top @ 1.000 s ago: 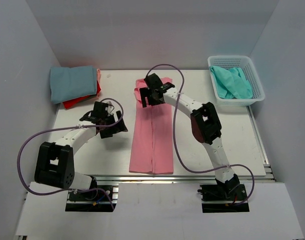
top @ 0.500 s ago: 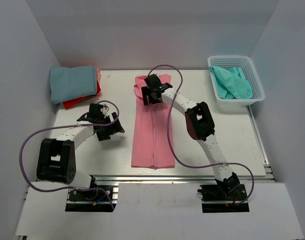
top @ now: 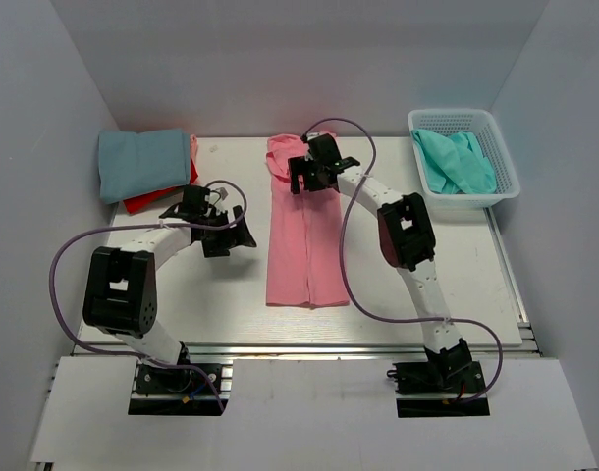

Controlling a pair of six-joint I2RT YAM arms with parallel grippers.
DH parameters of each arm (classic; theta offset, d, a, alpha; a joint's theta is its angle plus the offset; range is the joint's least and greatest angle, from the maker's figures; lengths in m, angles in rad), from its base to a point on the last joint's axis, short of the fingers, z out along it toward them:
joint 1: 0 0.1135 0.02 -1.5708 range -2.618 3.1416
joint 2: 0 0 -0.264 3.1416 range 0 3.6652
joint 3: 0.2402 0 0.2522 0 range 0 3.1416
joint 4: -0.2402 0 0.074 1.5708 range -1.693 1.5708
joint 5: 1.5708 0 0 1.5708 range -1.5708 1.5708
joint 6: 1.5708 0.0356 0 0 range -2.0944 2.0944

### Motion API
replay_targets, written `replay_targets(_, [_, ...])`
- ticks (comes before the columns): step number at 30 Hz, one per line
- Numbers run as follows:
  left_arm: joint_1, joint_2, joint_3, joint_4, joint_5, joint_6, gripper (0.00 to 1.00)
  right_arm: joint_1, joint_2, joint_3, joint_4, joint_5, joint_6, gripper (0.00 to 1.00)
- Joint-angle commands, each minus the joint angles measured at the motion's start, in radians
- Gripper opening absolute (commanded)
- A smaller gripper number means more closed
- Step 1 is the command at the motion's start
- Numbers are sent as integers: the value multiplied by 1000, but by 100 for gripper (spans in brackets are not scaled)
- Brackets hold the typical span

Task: Fold and stack the t-shirts
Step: Rotate the tshirt 90 degrees, then grab the bottom of the folded rectangular tshirt with both arms

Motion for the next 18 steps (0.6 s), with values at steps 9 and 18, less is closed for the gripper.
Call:
replay_targets(9, [-190,-214,-138,-29,-12,19,100,11,-641,-565,138,-252,-24,90])
replay_targets(18, [-327,-167,-150,-98,-61,10,92,14,-1029,-1148,55,-175,100,90])
